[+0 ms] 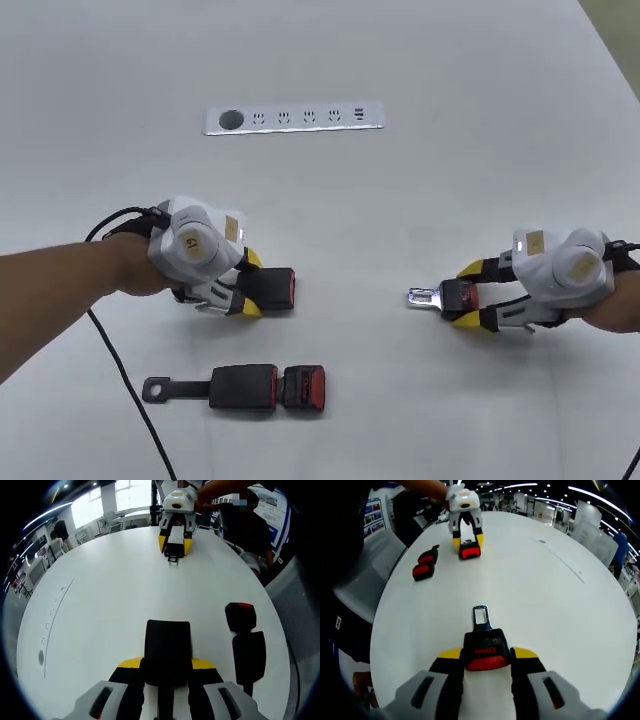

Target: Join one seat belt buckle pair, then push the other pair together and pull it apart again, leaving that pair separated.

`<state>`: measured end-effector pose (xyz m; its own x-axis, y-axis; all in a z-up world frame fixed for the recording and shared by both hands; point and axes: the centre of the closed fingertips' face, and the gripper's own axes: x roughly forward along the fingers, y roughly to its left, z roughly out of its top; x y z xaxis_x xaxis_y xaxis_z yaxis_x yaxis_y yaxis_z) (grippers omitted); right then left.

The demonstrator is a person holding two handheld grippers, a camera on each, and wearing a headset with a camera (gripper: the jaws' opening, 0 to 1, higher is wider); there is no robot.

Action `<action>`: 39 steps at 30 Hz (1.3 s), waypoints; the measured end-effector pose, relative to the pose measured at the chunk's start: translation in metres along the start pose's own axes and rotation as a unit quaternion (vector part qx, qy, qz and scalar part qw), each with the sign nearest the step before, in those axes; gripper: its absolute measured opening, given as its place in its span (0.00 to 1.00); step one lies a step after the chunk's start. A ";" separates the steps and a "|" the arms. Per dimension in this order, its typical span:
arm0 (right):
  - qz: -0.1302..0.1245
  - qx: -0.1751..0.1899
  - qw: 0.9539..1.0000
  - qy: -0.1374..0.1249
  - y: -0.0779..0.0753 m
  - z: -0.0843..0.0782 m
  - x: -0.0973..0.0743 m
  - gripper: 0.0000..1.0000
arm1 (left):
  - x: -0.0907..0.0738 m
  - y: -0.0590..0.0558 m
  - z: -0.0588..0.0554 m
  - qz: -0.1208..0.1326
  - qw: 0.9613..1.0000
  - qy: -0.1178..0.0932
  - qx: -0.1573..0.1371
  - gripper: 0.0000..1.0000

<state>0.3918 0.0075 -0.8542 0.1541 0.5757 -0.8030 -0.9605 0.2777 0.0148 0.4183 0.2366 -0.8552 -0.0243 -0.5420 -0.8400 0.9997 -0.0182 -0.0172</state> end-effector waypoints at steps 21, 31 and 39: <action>-0.002 0.003 1.000 0.007 -0.006 -0.010 -0.006 0.37 | 0.001 0.002 -0.004 -0.002 1.000 0.000 0.002 0.34; -0.001 0.002 1.000 0.008 -0.005 -0.010 -0.006 0.37 | 0.001 0.002 -0.002 -0.002 1.000 0.002 0.002 0.34; -0.001 0.001 1.000 0.009 -0.004 -0.009 -0.007 0.37 | 0.000 0.001 -0.001 -0.003 1.000 0.001 0.004 0.34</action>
<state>0.3928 -0.0043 -0.8543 0.1519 0.5613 -0.8136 -0.9597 0.2806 0.0144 0.4188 0.2369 -0.8558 -0.0312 -0.5398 -0.8412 0.9994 -0.0283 -0.0189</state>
